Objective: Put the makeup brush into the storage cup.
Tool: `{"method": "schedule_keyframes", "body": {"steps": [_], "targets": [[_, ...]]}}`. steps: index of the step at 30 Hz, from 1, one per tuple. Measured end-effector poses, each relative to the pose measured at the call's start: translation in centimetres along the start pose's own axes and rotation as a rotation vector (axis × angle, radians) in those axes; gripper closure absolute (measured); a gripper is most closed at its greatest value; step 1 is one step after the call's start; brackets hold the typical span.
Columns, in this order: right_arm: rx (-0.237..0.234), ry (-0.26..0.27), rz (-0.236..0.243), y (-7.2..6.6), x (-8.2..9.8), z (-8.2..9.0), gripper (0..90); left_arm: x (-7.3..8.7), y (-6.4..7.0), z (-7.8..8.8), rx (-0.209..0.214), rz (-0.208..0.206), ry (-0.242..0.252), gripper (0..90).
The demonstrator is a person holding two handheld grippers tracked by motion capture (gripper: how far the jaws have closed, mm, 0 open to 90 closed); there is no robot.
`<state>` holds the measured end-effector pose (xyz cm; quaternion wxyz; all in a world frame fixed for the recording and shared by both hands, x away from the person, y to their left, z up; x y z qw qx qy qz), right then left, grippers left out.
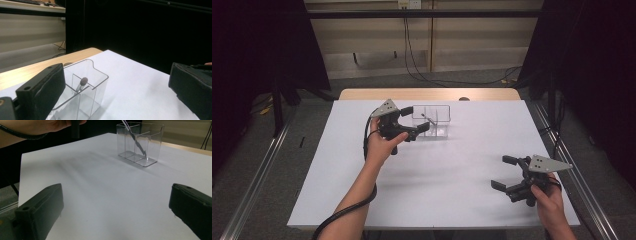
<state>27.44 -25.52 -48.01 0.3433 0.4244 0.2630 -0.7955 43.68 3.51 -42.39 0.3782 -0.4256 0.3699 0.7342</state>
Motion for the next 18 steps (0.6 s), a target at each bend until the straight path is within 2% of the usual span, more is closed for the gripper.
{"method": "schedule_keyframes", "body": {"steps": [12, 18], "targets": [[0.002, 0.0, 0.002, 0.0, 0.1, 0.0, 0.0, 1.2, 0.1, 0.2, -0.004, -0.004, -0.01, 0.5], [0.0, -0.005, 0.005, 0.0, 0.1, 0.0, 0.0, 1.6, 0.1, 0.4, -0.013, -0.024, -0.025, 0.7]]}}
Point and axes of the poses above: each handheld gripper's, and its own axes: z roughly backward along the jaws, x roughly out of its underside, y roughly to its right, the point moved 7 cm from there along -z, roughly forward along the jaws, and after that the axes turned 13 degrees about -y, right-handed, at the moved point
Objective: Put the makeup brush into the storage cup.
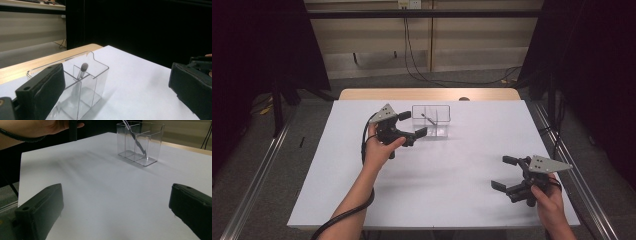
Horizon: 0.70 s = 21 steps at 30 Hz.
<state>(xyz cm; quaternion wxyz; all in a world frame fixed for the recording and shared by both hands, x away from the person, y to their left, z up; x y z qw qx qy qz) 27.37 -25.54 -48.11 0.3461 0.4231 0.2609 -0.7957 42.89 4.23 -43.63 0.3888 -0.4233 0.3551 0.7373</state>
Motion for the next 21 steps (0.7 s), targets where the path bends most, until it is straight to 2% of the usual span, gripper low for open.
{"method": "schedule_keyframes", "body": {"steps": [13, 21], "targets": [[0.0, 0.002, 0.004, 0.0, 0.0, 0.0, 0.0, 0.7, 0.2, 0.5, -0.017, -0.026, -0.007, 0.7], [0.0, 0.003, 0.005, 0.0, 0.0, 0.0, 0.0, 1.1, 0.3, 0.9, -0.009, -0.028, -0.011, 0.6]]}}
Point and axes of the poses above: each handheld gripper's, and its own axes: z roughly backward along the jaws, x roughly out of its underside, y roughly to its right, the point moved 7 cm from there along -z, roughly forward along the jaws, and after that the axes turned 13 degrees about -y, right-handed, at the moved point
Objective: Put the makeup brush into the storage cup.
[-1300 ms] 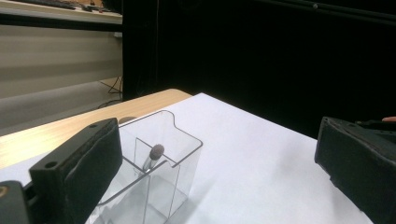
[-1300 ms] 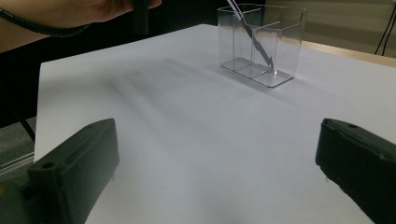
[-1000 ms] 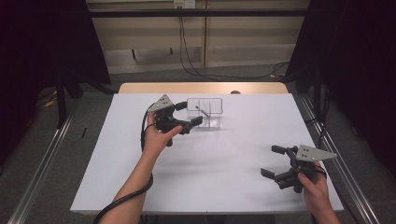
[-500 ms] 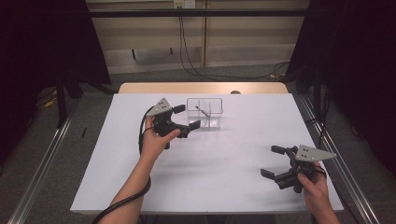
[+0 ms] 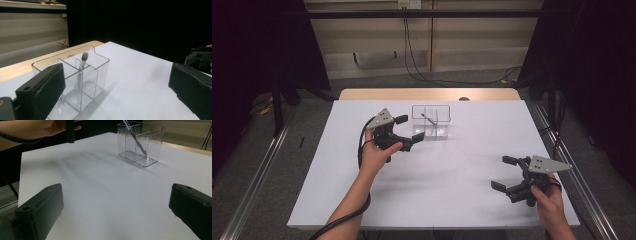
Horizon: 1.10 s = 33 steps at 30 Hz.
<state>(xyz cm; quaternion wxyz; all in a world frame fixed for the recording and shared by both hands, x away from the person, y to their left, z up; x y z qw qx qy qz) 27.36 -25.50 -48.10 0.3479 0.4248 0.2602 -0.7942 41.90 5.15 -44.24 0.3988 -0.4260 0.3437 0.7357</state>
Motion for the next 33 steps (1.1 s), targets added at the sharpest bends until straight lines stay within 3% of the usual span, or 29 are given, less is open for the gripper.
{"method": "schedule_keyframes", "body": {"steps": [18, 33], "targets": [[0.0, 0.003, 0.0, 0.0, 0.0, 0.0, 0.0, 1.1, 0.3, 0.7, -0.009, -0.032, -0.027, 0.7], [0.001, 0.008, 0.0, 0.0, 0.0, 0.1, 0.0, 1.7, 0.7, 1.6, 0.003, -0.037, -0.016, 0.4]]}}
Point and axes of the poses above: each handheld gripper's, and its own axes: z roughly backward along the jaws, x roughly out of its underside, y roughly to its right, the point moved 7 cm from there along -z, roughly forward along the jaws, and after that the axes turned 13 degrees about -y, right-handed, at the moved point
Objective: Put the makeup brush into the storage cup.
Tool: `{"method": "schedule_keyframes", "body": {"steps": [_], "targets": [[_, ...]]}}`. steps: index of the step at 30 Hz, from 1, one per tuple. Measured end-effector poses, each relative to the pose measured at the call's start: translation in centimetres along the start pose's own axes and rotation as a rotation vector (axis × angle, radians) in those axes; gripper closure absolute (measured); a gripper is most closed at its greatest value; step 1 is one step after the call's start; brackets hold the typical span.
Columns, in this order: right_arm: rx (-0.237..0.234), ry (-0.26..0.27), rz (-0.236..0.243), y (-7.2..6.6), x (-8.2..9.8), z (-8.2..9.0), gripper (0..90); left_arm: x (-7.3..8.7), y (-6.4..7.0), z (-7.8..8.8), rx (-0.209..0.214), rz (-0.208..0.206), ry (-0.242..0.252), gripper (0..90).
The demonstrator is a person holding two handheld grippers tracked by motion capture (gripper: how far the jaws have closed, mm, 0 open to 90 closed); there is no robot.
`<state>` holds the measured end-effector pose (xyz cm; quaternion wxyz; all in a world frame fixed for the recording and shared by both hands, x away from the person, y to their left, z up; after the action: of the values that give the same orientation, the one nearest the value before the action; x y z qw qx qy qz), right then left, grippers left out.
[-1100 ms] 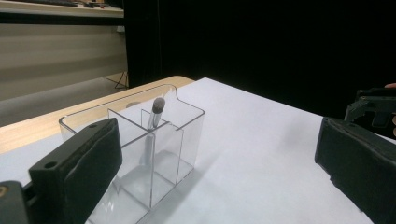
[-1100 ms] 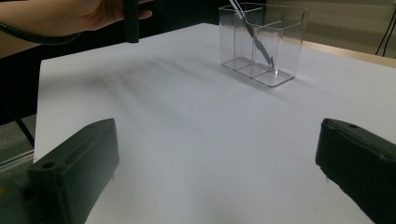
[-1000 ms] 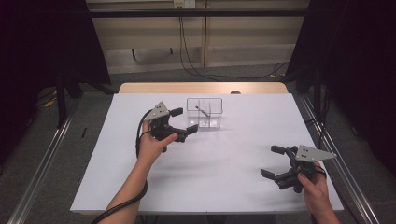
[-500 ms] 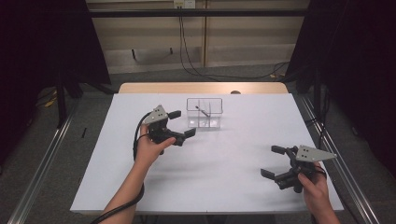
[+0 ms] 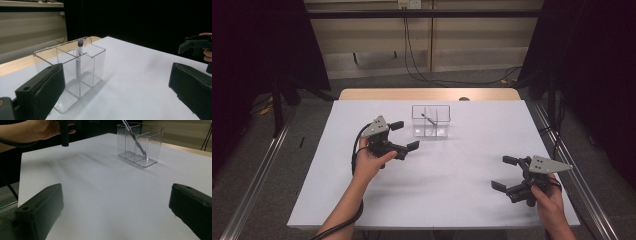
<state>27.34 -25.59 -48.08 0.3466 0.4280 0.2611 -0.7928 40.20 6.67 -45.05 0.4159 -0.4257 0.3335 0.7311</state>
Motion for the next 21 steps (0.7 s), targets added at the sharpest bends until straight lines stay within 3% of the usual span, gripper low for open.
{"method": "schedule_keyframes", "body": {"steps": [21], "targets": [[0.0, 0.0, 0.002, 0.0, 0.0, 0.0, 0.0, 1.2, 0.5, 1.7, 0.002, -0.018, -0.002, 0.5]]}}
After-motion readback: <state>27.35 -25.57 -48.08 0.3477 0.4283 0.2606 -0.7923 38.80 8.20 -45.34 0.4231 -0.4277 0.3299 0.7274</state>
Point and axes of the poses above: each handheld gripper's, and its own axes: z roughly backward along the jaws, x roughly out of its underside, y roughly to its right, the point moved 7 cm from there along -z, roughly forward along the jaws, and after that the axes turned 13 degrees about -y, right-handed, at the moved point
